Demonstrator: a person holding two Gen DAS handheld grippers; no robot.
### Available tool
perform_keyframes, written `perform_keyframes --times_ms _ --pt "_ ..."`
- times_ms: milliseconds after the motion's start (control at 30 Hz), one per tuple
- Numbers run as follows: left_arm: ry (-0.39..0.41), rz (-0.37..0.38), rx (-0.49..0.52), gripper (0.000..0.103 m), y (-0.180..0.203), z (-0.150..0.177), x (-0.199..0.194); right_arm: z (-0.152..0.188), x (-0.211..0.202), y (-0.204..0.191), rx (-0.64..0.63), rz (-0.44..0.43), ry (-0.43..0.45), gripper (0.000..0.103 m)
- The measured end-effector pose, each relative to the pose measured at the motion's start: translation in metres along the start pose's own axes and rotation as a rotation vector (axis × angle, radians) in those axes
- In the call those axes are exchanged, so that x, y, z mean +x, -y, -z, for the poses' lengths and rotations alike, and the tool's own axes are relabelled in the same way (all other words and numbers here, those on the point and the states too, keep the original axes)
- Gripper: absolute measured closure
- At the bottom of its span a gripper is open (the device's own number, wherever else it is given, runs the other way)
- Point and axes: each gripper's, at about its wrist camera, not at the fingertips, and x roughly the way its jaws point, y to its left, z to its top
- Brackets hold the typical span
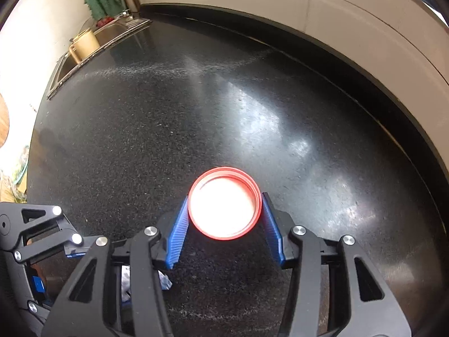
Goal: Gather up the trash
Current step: 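Grasp the crumpled foil wad with left tool while right tool grasps the red bottle cap, then carry the foil wad and red cap over the bin and open both tools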
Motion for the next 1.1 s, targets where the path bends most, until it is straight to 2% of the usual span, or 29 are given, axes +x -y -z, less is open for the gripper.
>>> perform_keyframes --times_ms 200,433,567,767,900,1100 --pt "0.016 -0.027 -0.082 0.065 -0.028 -0.016 -0.021 0.014 -0.042 0.012 0.101 0.063 0.041 0.054" --pt "0.011 -0.088 -0.145 0.065 -0.058 -0.028 -0.046 0.054 -0.112 0.020 0.276 0.174 0.086 0.054" --pt "0.013 -0.104 -0.138 0.065 -0.057 -0.023 -0.057 0.079 -0.141 0.009 0.348 0.221 0.097 0.054" --pt "0.008 -0.091 -0.125 0.065 -0.031 -0.004 -0.081 0.119 -0.169 -0.014 0.432 0.242 0.110 0.054" --pt "0.000 -0.071 -0.125 0.065 -0.026 0.006 -0.089 0.129 -0.175 -0.031 0.443 0.256 0.111 0.054" --pt "0.009 -0.082 -0.113 0.065 -0.030 0.018 -0.101 0.128 -0.181 -0.050 0.454 0.266 0.132 0.054"
